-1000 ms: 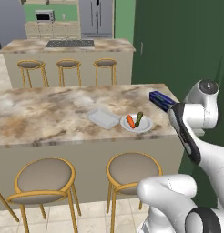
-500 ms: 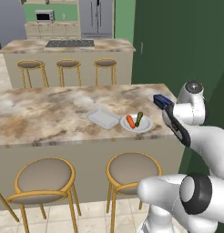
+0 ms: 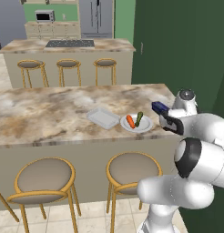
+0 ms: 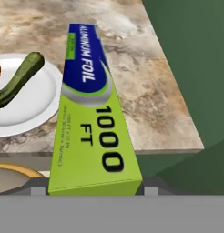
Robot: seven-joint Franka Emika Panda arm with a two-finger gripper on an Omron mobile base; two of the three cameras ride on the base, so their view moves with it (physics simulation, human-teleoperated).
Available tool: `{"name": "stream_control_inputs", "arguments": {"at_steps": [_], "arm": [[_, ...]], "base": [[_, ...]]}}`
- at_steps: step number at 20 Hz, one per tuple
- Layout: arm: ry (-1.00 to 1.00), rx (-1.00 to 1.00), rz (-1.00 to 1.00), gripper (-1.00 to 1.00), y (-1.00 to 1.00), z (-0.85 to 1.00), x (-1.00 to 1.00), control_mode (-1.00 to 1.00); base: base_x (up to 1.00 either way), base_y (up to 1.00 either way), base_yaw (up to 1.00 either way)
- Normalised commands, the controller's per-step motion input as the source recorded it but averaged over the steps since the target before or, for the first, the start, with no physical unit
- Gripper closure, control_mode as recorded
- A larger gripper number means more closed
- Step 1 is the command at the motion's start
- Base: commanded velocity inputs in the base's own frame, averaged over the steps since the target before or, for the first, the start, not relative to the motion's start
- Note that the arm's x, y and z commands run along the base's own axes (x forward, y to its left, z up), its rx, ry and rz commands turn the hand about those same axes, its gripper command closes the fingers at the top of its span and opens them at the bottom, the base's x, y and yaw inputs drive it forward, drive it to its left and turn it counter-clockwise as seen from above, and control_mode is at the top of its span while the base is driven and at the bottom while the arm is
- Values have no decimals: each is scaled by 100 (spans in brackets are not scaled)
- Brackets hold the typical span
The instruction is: Retrieve the tupperware and aluminum foil from the cabinet and place them on the dining counter near the plate with carrot and squash to prepare for storing leftovers.
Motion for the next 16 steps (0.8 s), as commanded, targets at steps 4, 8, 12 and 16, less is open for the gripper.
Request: {"name": "stream_control_inputs", "arguments": {"at_steps": [4,8,12,16], "arm": [[6,0,0,100,-17,-51,48,-100],[4,0,0,100,-15,-40,52,-100],[2,1,0,100,-16,-29,56,-100],[0,1,0,100,-15,-38,55,-100]], "base": [[0,0,0],[0,0,0],[0,0,0],[0,0,0]]}}
